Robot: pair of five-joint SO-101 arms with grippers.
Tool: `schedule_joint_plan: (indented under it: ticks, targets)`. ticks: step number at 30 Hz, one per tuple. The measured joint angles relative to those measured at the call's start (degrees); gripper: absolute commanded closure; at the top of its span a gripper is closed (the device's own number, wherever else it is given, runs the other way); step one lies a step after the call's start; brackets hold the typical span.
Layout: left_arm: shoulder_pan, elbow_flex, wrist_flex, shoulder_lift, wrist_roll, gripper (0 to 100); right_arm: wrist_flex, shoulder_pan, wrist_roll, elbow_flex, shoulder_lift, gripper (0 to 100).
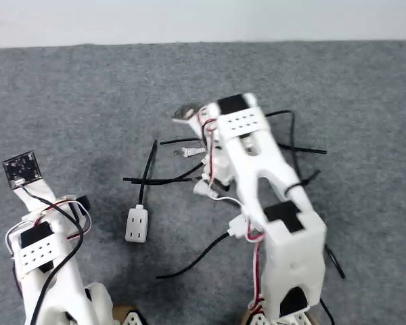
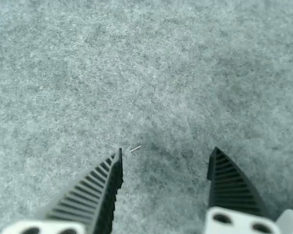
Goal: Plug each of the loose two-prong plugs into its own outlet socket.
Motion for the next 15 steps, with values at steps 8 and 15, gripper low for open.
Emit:
schedule_joint_plan:
  ticks: [8,15]
  targets:
    - [0.18,0.00,0.00,0.00,0.00,74,-4.75,5.98,5.45,21.98,-16.62,86.1]
    - [1.05,0.00,0.00,0.00,-0.09,74,-16.44,6.07,8.35,48.97,-28.40,86.1]
